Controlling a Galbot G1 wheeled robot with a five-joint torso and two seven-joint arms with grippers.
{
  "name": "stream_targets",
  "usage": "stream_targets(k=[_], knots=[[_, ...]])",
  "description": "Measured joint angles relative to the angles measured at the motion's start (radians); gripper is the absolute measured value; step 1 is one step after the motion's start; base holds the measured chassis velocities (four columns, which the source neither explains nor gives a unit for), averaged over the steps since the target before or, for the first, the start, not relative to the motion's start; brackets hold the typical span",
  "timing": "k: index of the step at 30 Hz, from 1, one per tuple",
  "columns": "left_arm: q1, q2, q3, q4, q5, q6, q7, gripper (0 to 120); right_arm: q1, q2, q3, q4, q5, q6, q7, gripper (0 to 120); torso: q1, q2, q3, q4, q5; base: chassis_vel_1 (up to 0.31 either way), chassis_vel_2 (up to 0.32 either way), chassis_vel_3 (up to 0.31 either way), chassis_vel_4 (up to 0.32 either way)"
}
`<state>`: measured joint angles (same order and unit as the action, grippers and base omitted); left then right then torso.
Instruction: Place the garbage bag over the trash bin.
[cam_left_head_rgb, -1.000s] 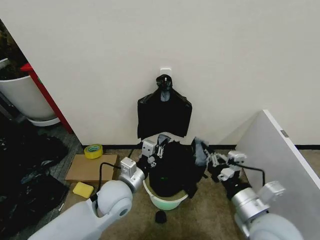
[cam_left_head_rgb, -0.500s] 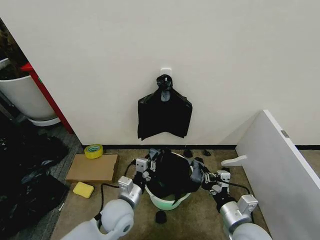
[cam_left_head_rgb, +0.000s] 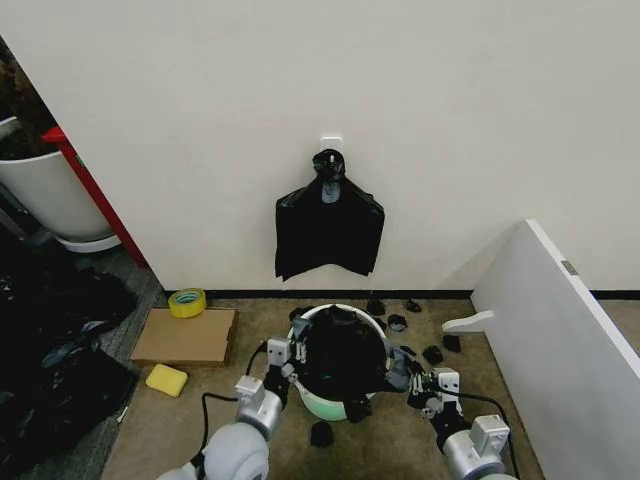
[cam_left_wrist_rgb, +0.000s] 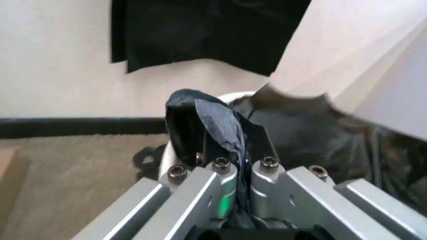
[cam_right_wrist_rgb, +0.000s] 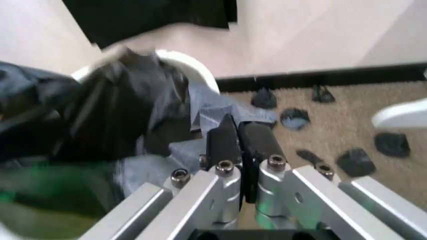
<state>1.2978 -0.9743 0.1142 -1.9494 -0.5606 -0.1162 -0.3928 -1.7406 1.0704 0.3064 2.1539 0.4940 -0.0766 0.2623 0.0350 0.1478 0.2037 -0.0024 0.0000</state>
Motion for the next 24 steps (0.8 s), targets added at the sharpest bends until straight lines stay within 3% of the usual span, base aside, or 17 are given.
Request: stream_targets(k=[12, 19, 24], knots=[[0.125, -0.018, -0.053, 0.029, 0.075, -0.037, 0.002, 0, -0.036, 0.007, -0.045, -0.042, -0.070, -0.038, 0.006, 0, 0.000, 0.000, 0.000, -0.0001, 0.0000, 0.000, 0.000, 0.000, 0.000], [0.193, 0.020, -0.086, 0.002, 0.099, -0.042, 0.007, 0, -0.059, -0.001, -0.065, -0.035, -0.100, -0.059, 0.001, 0, 0.000, 0.000, 0.000, -0.0002, 0.0000, 0.000, 0.000, 0.000, 0.000], [0.215, 0.022, -0.099, 0.032, 0.130, -0.061, 0.020, 0, -0.046, -0.002, -0.079, -0.058, -0.115, -0.061, -0.006, 0, 0.000, 0.000, 0.000, -0.0001, 0.0000, 0.000, 0.000, 0.000, 0.000]])
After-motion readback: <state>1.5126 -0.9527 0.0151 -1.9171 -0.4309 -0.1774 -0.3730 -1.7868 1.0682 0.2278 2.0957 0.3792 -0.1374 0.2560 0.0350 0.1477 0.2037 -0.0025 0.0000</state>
